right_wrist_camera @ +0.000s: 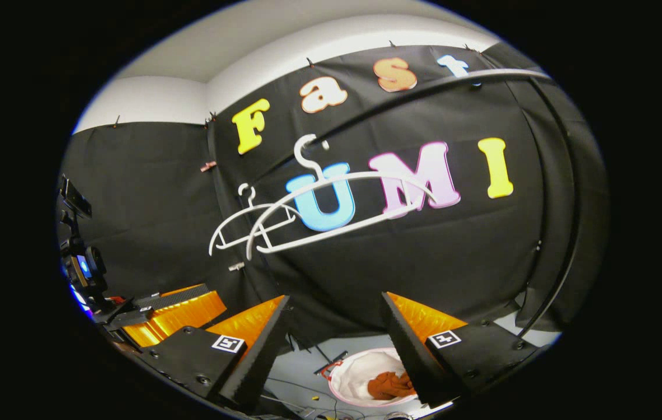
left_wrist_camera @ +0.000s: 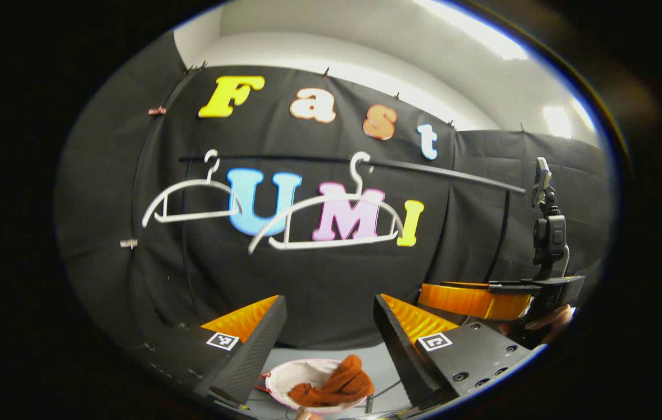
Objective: Grasp the clothes on the hanger with both hands and then place them into the laundry hamper below.
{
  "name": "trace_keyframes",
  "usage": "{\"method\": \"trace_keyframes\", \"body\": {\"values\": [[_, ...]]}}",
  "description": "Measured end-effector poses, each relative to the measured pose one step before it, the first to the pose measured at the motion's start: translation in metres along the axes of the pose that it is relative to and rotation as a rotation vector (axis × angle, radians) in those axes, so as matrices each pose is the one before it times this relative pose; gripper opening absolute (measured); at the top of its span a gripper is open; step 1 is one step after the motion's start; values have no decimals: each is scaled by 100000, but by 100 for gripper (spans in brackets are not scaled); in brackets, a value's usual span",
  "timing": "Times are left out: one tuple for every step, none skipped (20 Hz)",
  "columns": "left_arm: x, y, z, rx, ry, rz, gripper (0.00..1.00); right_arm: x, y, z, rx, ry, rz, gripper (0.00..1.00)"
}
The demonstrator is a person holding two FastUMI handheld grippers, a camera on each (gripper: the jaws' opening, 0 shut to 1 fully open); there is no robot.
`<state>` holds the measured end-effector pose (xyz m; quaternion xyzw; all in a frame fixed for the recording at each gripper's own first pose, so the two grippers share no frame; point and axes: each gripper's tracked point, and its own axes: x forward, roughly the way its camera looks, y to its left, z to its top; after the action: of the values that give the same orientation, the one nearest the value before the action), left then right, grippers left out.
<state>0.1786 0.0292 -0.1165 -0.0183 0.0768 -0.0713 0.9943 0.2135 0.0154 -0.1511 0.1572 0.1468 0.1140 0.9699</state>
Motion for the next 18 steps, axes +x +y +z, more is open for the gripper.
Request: {"method": "trace_keyframes", "body": {"values": [[-237, -60, 1186, 1744, -2723, -102, 95, -755, 705, 1134, -546, -2813, 764, 98], [-442, -221, 1256, 1414, -2769, -117, 92, -518, 483, 1236, -1391, -3327, 452, 98], [-419, -331, 1005, 954, -2340, 16, 92, -287, 237, 858, -2179, -3329, -350, 98], [-343, -179, 918, 968, -1958, -133, 92, -350, 224, 1144, -2677, -3379, -569, 95], [-488, -246, 786, 808, -1517, 138, 92, -476, 248, 941, -2666, -2768, -980, 92], [-425, -147, 819, 979, -1519, 247, 92, -302, -44, 822, -2505, -2031, -1440, 96], [-211, -68, 677, 798, -1704, 189, 92, -795, -203, 713, -2578, -2226, -1332, 100], [-274, -74, 722, 639, -1545, 93, 92, -500, -64, 587, -2452, -1820, -1454, 97], [-129, -92, 543, 482, -1305, -102, 92, -371, 223, 473, -2152, -1484, -1014, 94], [-104, 37, 277, 324, -479, -11, 95, -277, 277, 392, -1468, -1114, -364, 92], [-92, 157, -4, 189, -21, 205, 95, -273, 549, 270, -532, -700, 86, 92], [-122, 140, -17, 367, 39, 566, 92, -194, 480, 108, -190, -343, 496, 92], [-247, 143, 59, 393, -234, 805, 95, -28, 485, 144, -89, -477, 116, 92], [-309, 80, 171, 237, -581, 457, 99, -150, 249, 264, -144, -844, 184, 98], [-169, -7, 169, 16, -532, 44, 95, -194, 257, 318, 106, -780, -32, 98], [-174, -99, 260, -88, -428, -380, 92, -157, 300, 262, 718, -557, 187, 98], [-236, 62, 222, 224, -203, 30, 92, -228, 149, 209, 622, -471, -32, 98], [-163, 114, 285, 593, -710, 302, 95, -107, -18, 299, -143, -772, -407, 98]]}}
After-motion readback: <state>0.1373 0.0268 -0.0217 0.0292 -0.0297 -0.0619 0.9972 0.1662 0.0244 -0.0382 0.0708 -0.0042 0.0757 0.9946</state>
